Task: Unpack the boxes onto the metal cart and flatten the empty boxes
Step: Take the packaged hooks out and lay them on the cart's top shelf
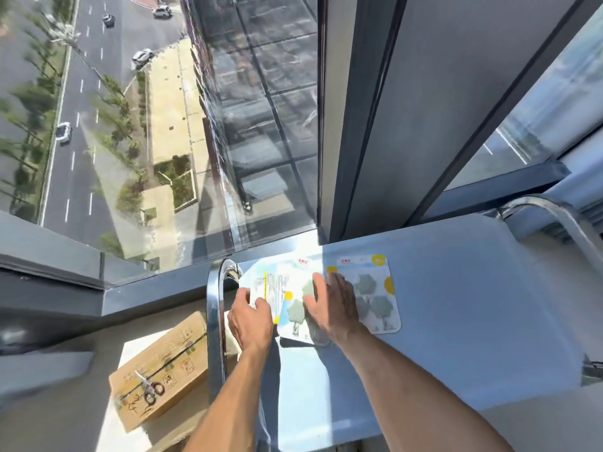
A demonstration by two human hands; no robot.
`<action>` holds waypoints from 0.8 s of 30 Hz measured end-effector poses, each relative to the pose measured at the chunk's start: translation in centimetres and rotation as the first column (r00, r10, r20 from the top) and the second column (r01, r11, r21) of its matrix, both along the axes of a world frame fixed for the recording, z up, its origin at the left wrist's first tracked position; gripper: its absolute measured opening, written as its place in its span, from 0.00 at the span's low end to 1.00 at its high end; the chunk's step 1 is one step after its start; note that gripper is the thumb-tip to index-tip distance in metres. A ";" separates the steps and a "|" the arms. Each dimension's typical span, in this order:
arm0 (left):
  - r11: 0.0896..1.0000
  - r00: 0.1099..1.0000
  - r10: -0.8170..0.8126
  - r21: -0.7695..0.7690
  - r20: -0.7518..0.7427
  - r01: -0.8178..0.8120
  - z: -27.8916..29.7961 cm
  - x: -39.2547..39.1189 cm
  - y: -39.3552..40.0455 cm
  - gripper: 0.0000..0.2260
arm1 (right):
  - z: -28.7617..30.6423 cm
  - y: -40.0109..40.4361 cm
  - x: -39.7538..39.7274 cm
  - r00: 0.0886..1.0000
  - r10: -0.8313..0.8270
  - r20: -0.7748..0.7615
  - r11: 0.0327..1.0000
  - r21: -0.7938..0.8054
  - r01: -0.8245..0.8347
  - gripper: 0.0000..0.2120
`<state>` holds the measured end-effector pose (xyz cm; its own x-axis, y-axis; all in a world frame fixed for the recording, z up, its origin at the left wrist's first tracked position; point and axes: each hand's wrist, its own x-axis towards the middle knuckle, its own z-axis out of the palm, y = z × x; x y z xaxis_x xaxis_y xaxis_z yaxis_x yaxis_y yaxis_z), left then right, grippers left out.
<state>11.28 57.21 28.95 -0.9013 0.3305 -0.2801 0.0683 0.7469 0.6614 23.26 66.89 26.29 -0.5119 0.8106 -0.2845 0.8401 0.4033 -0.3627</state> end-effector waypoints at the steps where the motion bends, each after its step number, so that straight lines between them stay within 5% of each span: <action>1: 1.000 0.997 -0.014 0.016 -0.070 0.015 0.4 0.0 0.3 0.03 | -0.2 -0.5 -0.4 1.000 -0.009 0.009 1.000 -0.029 0.009 0.24; 8: 0.997 0.946 -0.081 -0.007 -0.313 0.083 2.4 0.4 0.9 0.03 | -0.5 -1.0 0.3 0.990 -0.010 0.140 1.000 -0.028 0.014 0.24; 14: 0.932 0.814 -0.355 -0.107 -0.460 0.346 2.8 1.8 -0.5 0.09 | -0.7 -0.1 1.9 0.995 -0.009 0.100 1.000 0.015 0.007 0.22; 20: 0.781 0.636 -0.624 -0.388 -0.454 0.490 3.1 1.9 -1.3 0.21 | -0.1 0.7 2.3 0.978 -0.210 0.014 0.978 0.019 0.210 0.21; 24: 0.514 0.456 -0.850 -0.612 -0.266 0.601 2.2 1.6 -1.7 0.23 | -0.2 1.7 2.5 0.981 -0.167 0.102 0.986 0.037 0.164 0.23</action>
